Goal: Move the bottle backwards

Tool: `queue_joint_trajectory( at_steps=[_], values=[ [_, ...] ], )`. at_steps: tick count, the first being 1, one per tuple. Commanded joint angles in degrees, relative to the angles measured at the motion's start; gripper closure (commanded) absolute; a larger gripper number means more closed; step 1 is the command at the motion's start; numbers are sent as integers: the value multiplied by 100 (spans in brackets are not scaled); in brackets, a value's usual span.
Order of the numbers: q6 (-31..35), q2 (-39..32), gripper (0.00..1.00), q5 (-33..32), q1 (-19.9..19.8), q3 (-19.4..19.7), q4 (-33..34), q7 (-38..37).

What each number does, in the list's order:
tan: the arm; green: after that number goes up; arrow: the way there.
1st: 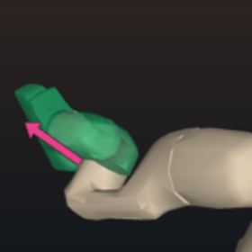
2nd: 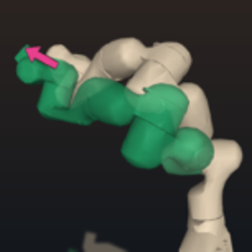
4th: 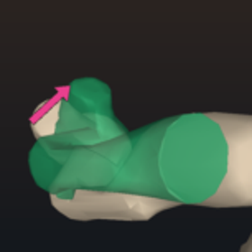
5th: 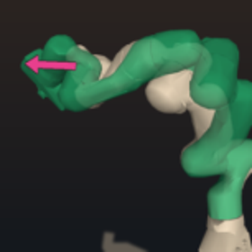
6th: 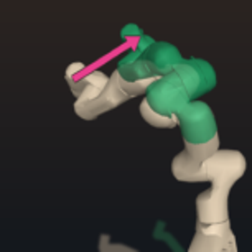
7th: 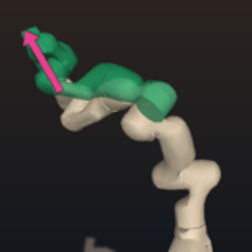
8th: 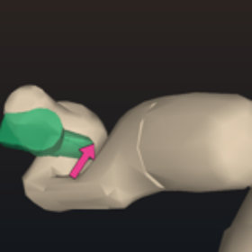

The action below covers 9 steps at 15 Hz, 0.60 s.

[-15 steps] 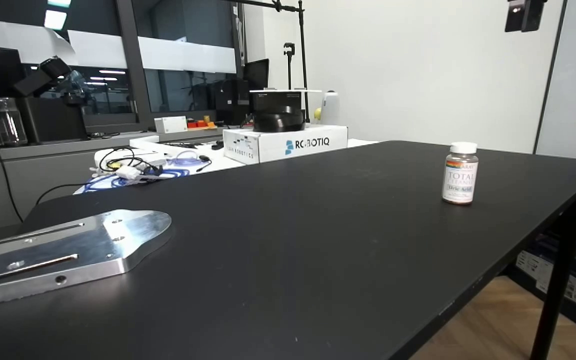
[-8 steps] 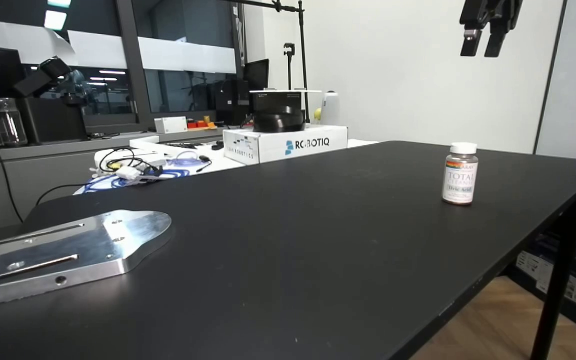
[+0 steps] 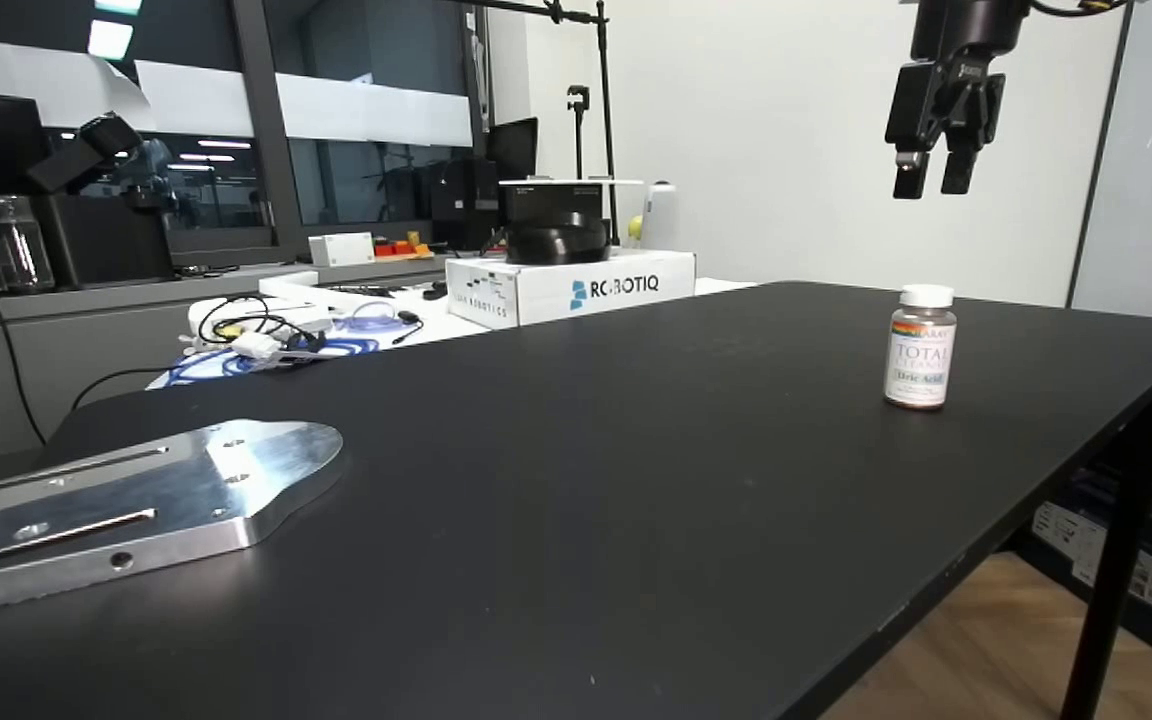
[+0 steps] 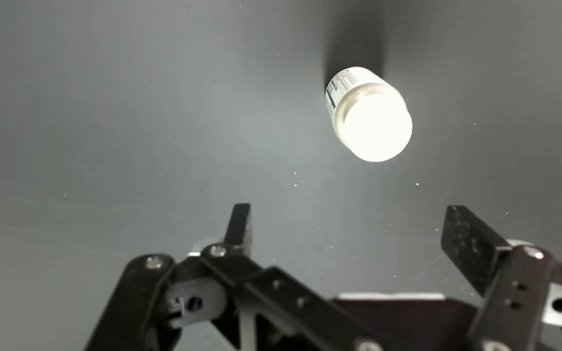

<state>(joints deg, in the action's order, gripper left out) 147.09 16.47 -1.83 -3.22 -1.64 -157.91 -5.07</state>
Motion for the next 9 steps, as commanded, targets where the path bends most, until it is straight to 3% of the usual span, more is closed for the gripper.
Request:
queue_joint_trajectory(
  at_steps=[1,9],
  values=[
    [-9,-121,0,44,80,42,55,29],
    [74,-342,0,71,124,48,58,38]
  ],
)
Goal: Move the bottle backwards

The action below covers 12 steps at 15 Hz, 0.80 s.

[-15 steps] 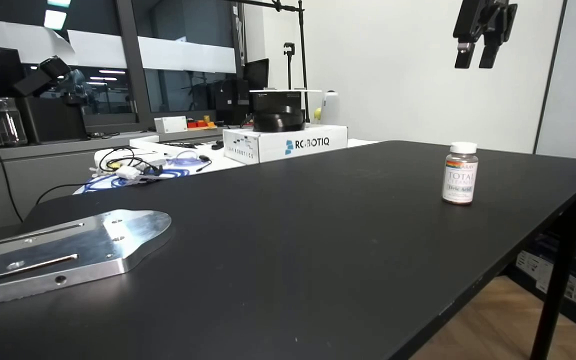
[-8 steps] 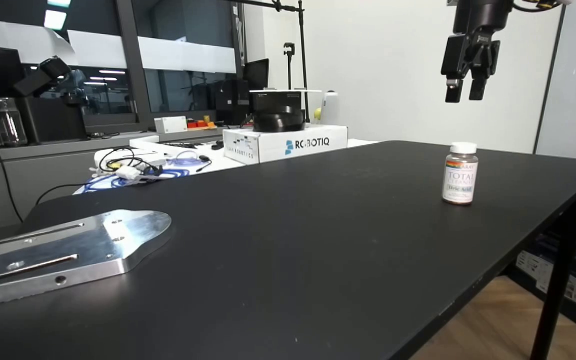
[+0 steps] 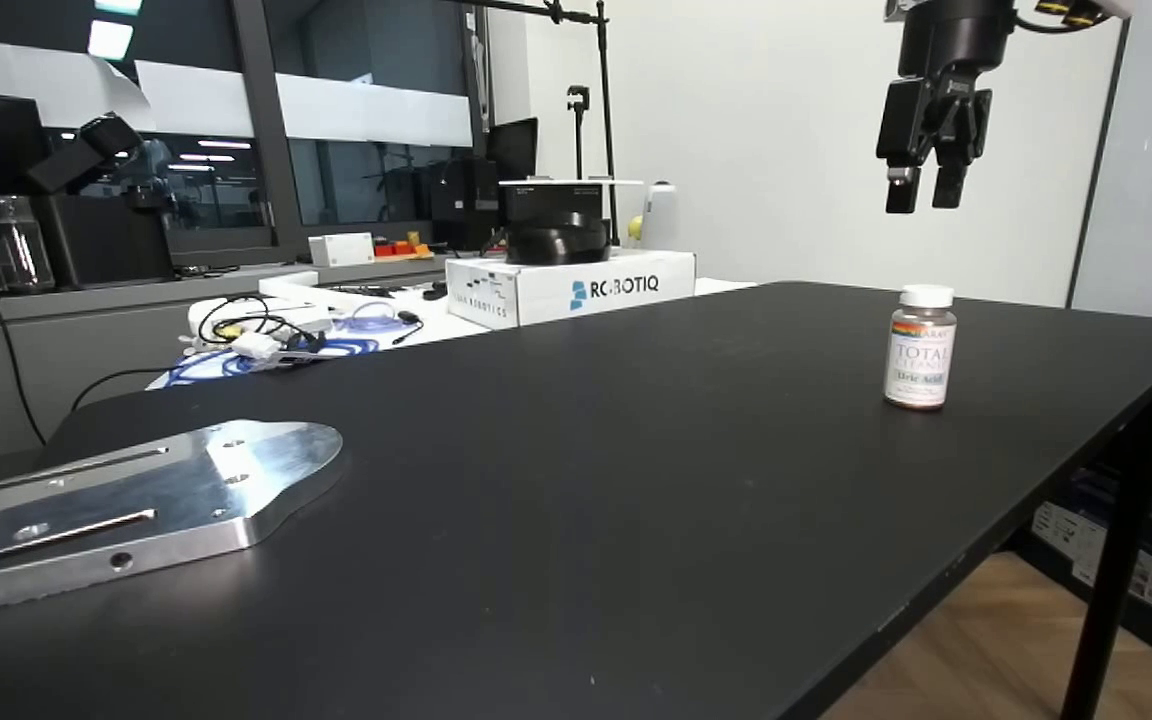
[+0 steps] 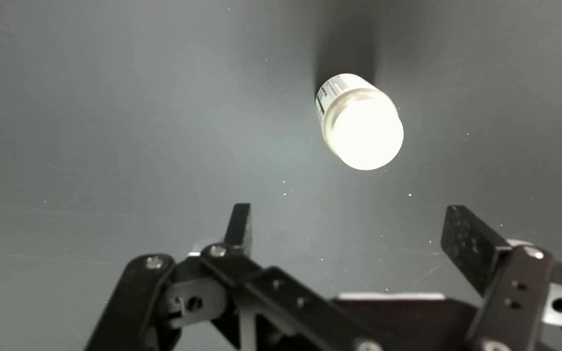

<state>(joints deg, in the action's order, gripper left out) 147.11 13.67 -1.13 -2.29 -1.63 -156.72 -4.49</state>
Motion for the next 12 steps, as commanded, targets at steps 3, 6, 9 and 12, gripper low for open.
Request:
queue_joint_trajectory(
  at_steps=[3,6,9,12],
  values=[
    [240,-191,0,17,33,74,-147,51],
    [541,-420,0,199,112,152,-194,352],
    [642,-688,0,583,214,225,-153,777],
    [671,-874,0,911,258,250,-141,1124]
  ],
)
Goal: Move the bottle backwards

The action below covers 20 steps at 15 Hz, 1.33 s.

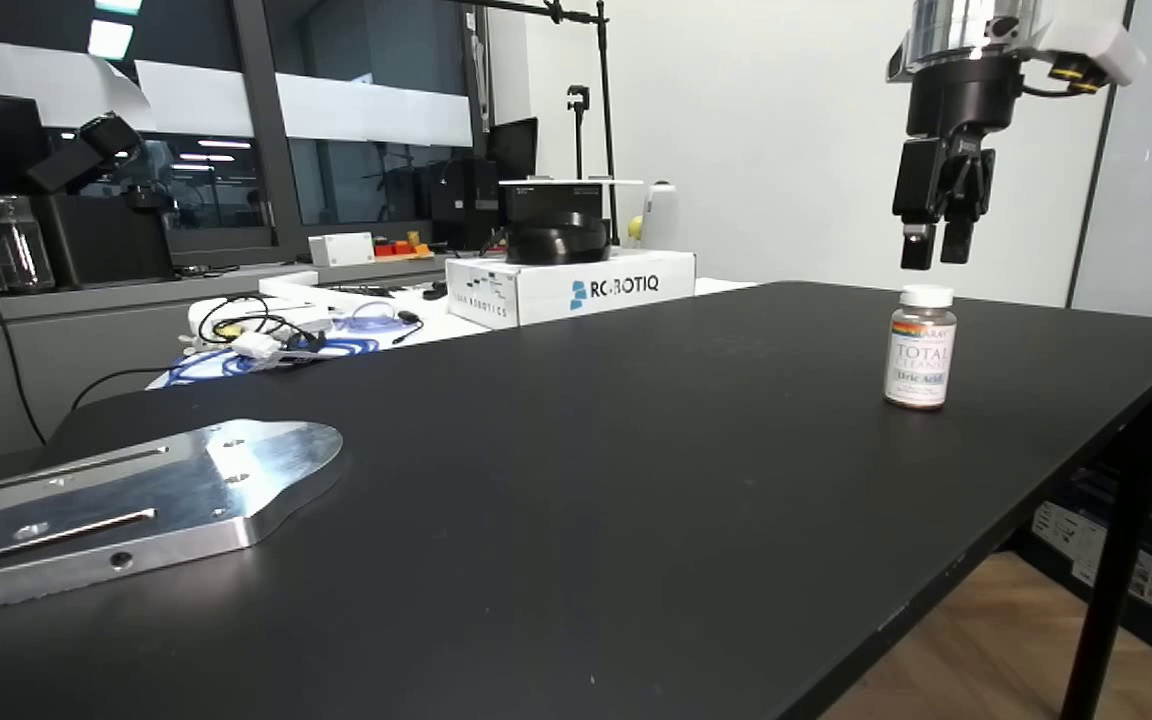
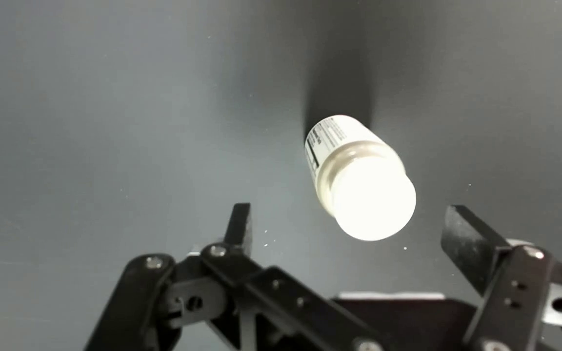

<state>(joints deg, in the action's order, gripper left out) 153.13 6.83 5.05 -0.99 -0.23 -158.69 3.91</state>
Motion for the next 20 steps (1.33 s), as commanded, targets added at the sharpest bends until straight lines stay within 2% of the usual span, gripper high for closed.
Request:
queue_joint_trajectory(
  at_steps=[1,13,14,15,18,20],
  values=[
    [95,-247,0,369,135,110,54,374],
    [707,-967,0,590,108,-50,82,721],
    [786,-1031,25,593,97,-70,76,747],
    [810,-1080,27,616,84,-95,82,773],
    [877,-1153,49,581,50,-156,95,735],
    [669,-1087,61,419,48,-137,130,576]
  ],
)
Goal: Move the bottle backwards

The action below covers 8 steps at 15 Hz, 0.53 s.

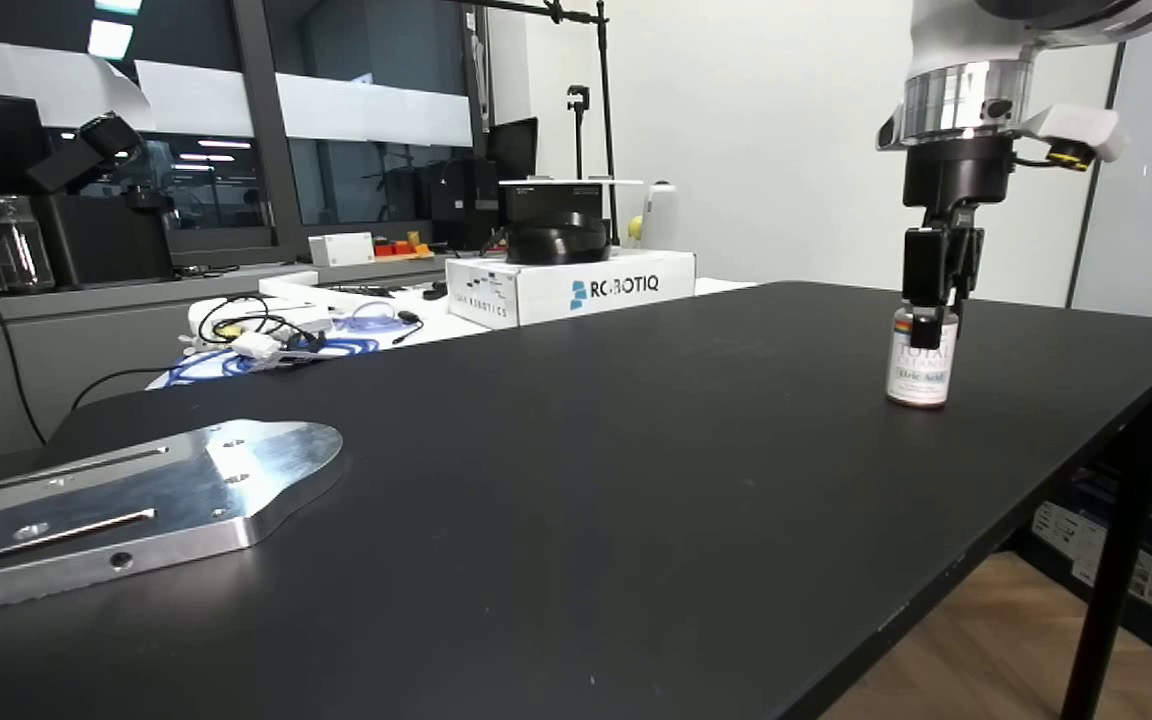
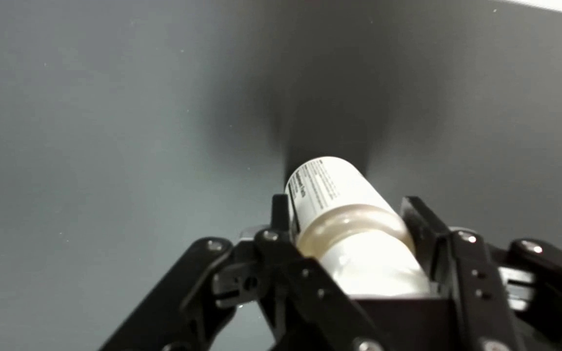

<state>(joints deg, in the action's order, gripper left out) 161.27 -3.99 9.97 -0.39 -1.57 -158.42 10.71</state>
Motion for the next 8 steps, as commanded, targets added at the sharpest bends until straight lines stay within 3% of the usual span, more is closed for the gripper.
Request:
queue_joint_trajectory(
  at_steps=[1,8],
  values=[
    [-337,86,69,-351,12,68,124,-385],
    [-1557,1136,69,-1513,59,20,253,-1441]
  ],
)
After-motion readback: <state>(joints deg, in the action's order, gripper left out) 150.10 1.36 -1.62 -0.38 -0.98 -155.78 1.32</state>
